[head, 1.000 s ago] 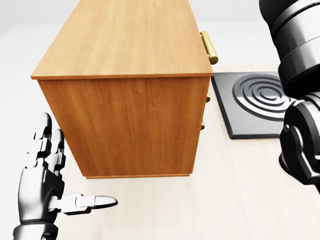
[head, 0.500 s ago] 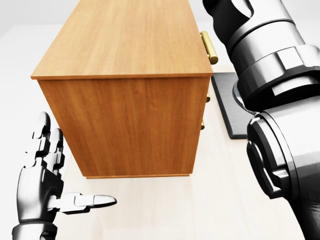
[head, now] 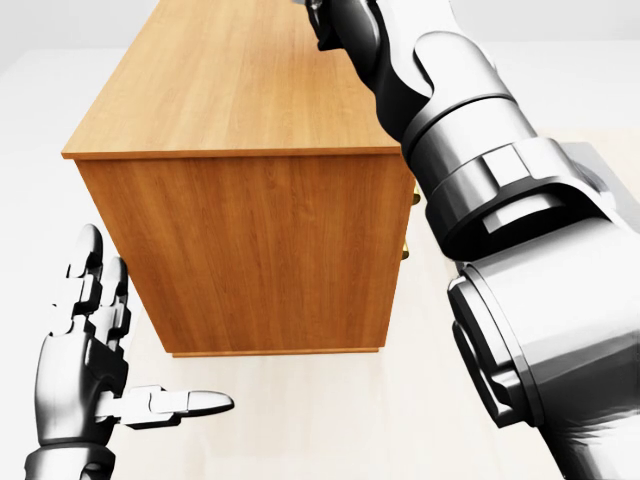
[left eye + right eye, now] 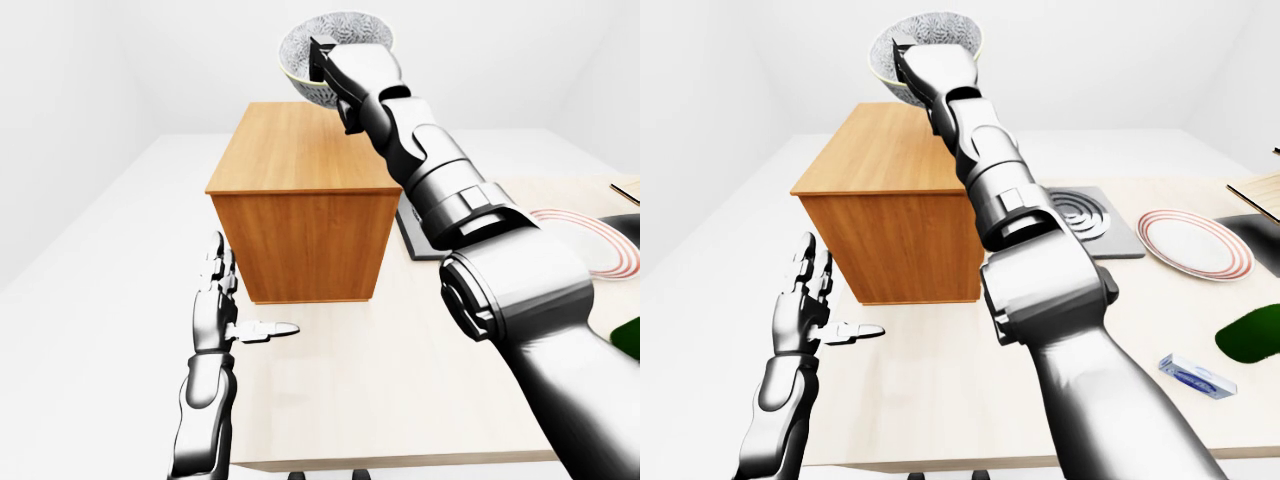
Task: Put the bowl on the top of the cabinet.
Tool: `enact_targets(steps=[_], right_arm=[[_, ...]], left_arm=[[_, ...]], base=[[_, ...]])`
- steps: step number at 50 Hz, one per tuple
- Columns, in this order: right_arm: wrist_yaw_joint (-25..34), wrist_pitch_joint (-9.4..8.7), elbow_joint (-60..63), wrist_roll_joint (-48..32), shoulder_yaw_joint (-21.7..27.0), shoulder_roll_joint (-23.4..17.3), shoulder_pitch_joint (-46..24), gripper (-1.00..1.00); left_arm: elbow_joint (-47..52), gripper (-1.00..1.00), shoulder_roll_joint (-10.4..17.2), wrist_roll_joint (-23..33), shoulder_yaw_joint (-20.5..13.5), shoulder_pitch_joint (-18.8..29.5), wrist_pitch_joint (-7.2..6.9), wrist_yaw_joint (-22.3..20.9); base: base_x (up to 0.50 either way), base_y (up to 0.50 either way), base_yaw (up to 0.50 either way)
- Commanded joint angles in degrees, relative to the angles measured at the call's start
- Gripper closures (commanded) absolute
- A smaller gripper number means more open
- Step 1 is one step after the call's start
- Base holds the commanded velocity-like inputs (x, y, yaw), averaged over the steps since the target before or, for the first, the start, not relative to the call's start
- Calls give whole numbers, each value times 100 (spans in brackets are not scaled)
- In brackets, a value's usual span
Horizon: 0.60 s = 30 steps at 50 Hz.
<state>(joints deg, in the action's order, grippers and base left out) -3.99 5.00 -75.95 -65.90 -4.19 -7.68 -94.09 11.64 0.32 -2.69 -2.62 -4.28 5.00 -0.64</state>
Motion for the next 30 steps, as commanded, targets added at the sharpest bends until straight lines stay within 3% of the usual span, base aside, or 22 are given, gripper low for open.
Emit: enact_targets(steps=[1,30], right_arm=[[-129,0,140,-549,-47,186,114,100],[-266,0,215,-686,-110,556,500,100]], left_arm=[[-6,-100,2,1,9,-7,0,-25],[60,-100,-4,5,20,-44,0,-56]], base=[[0,0,0],[0,0,0]])
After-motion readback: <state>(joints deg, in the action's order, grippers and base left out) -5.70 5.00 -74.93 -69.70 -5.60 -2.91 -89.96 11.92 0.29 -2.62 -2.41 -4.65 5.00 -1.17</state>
